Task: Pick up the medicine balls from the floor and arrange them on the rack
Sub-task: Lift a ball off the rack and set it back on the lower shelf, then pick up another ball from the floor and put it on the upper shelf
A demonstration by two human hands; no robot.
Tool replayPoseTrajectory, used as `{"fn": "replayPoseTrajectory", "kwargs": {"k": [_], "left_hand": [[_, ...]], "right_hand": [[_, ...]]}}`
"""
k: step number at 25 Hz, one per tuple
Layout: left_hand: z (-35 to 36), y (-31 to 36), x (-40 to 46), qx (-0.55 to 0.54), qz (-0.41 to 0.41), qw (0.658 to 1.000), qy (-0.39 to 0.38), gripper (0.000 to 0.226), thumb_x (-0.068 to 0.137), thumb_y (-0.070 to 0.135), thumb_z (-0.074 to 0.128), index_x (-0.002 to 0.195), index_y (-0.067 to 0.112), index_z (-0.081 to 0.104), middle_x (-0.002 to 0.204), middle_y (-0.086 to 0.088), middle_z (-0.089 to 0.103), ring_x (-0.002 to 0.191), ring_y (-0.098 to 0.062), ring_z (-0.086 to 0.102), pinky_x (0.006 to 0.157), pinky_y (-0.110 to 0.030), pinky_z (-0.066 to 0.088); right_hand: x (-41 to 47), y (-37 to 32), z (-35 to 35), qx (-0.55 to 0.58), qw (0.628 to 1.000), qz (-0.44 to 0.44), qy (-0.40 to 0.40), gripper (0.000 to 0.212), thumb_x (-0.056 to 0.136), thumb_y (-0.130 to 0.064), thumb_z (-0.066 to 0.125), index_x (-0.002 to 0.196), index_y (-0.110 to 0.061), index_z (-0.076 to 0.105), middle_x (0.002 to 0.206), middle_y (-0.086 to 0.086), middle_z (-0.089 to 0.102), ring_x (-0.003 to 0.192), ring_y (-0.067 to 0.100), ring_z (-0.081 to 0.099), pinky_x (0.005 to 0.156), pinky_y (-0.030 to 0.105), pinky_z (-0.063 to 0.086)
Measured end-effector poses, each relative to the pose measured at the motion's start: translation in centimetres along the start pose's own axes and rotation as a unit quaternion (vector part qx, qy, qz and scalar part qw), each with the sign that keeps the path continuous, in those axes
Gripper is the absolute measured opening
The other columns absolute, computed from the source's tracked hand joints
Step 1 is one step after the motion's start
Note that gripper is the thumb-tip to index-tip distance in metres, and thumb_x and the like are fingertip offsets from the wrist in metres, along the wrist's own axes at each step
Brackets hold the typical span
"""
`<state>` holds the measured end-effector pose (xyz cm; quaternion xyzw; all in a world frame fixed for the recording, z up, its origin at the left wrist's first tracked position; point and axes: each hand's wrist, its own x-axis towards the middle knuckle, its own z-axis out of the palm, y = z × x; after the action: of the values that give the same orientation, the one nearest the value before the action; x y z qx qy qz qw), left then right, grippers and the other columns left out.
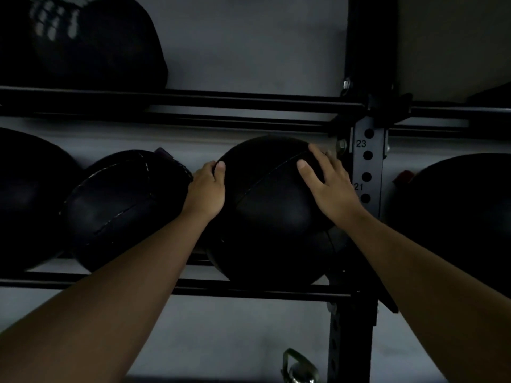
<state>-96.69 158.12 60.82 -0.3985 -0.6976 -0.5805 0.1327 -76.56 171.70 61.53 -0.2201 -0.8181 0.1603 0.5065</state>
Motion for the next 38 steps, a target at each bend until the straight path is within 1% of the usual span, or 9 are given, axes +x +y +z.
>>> {"fn": "replayPoseTrajectory", "kwargs": {"k": [5, 9, 11, 12, 14, 17, 26, 34, 38], "left_hand": [[-2.7, -2.0, -5.3, 0.117, 0.080, 0.987, -0.073, 0.062, 0.113, 0.047, 0.022, 0.170, 0.021, 0.021, 0.176, -0.009, 0.026, 0.159, -0.033, 0.034, 0.126, -0.054, 0.035], [-4.2, -6.5, -11.1, 0.202, 0.147, 0.956, -0.156, 0.074, 0.110, 0.047, 0.038, 0.171, 0.025, 0.001, 0.182, -0.005, 0.003, 0.162, -0.032, 0.030, 0.118, -0.053, 0.042], [-4.4, -9.1, -14.2, 0.187, 0.159, 0.945, -0.218, 0.074, 0.109, 0.043, 0.046, 0.171, 0.028, 0.009, 0.181, 0.000, 0.006, 0.159, -0.029, 0.035, 0.118, -0.049, 0.041], [-4.3, -10.6, -15.8, 0.190, 0.175, 0.930, -0.261, 0.070, 0.109, 0.042, 0.047, 0.170, 0.027, 0.017, 0.180, 0.001, 0.013, 0.158, -0.028, 0.037, 0.119, -0.047, 0.039], [-3.5, -13.8, -19.7, 0.211, 0.208, 0.880, -0.371, 0.059, 0.108, 0.040, 0.048, 0.164, 0.026, 0.036, 0.173, 0.002, 0.032, 0.152, -0.027, 0.044, 0.119, -0.043, 0.041], [-1.9, -18.1, -26.6, 0.204, 0.214, 0.810, -0.506, 0.048, 0.105, 0.035, 0.055, 0.150, 0.019, 0.055, 0.156, -0.005, 0.055, 0.141, -0.029, 0.055, 0.113, -0.042, 0.045], [-1.1, -25.7, -49.1, 0.188, 0.167, 0.599, -0.760, 0.039, 0.104, 0.036, 0.059, 0.140, 0.020, 0.066, 0.142, -0.004, 0.067, 0.131, -0.022, 0.062, 0.111, -0.036, 0.048], [-5.2, -20.0, -66.1, 0.221, 0.152, 0.467, -0.843, 0.043, 0.106, 0.047, 0.052, 0.144, 0.027, 0.060, 0.144, 0.001, 0.063, 0.109, -0.015, 0.056, 0.092, -0.032, 0.044], [-11.9, -15.3, -77.1, 0.220, 0.197, 0.388, -0.873, 0.042, 0.108, 0.044, 0.049, 0.145, 0.026, 0.060, 0.144, -0.001, 0.061, 0.115, -0.015, 0.057, 0.100, -0.032, 0.048]], "right_hand": [[-5.0, -0.1, -0.3, -0.012, 0.999, 0.051, -0.013, 0.071, 0.101, -0.064, 0.036, 0.162, -0.042, 0.009, 0.174, -0.004, 0.002, 0.160, 0.020, 0.001, 0.128, 0.051, 0.009], [-12.0, 0.0, 1.1, 0.016, 0.994, 0.100, 0.041, 0.066, 0.100, -0.041, 0.056, 0.160, -0.037, 0.027, 0.166, 0.000, 0.028, 0.148, 0.021, 0.036, 0.117, 0.028, 0.034], [-16.1, -0.2, 2.3, -0.007, 0.991, 0.122, 0.044, 0.059, 0.099, -0.031, 0.061, 0.153, -0.033, 0.040, 0.153, 0.002, 0.044, 0.129, 0.019, 0.052, 0.100, 0.013, 0.043], [-18.5, -0.3, 3.1, -0.018, 0.988, 0.150, 0.037, 0.053, 0.098, -0.028, 0.062, 0.149, -0.030, 0.047, 0.147, 0.004, 0.051, 0.121, 0.019, 0.058, 0.096, 0.018, 0.047], [-24.5, -0.1, 4.8, -0.038, 0.975, 0.219, 0.008, 0.043, 0.096, -0.026, 0.064, 0.138, -0.026, 0.059, 0.131, 0.006, 0.065, 0.107, 0.021, 0.065, 0.090, 0.028, 0.050], [-35.2, 0.5, 5.9, -0.108, 0.942, 0.308, -0.085, 0.033, 0.094, -0.021, 0.065, 0.127, -0.021, 0.067, 0.113, 0.010, 0.075, 0.095, 0.022, 0.069, 0.077, 0.026, 0.045], [-64.4, -2.1, 2.6, -0.159, 0.739, 0.569, -0.325, 0.034, 0.102, -0.030, 0.050, 0.133, -0.025, 0.063, 0.136, 0.006, 0.064, 0.122, 0.028, 0.061, 0.095, 0.035, 0.047], [-84.5, -14.5, -3.5, -0.148, 0.662, 0.700, -0.221, 0.038, 0.104, -0.032, 0.045, 0.135, -0.018, 0.062, 0.133, 0.013, 0.065, 0.119, 0.034, 0.062, 0.098, 0.042, 0.052], [-96.5, -26.4, -5.5, -0.122, 0.611, 0.776, -0.101, 0.029, 0.104, -0.028, 0.043, 0.117, -0.021, 0.068, 0.117, 0.011, 0.070, 0.102, 0.034, 0.066, 0.085, 0.041, 0.054]]}}
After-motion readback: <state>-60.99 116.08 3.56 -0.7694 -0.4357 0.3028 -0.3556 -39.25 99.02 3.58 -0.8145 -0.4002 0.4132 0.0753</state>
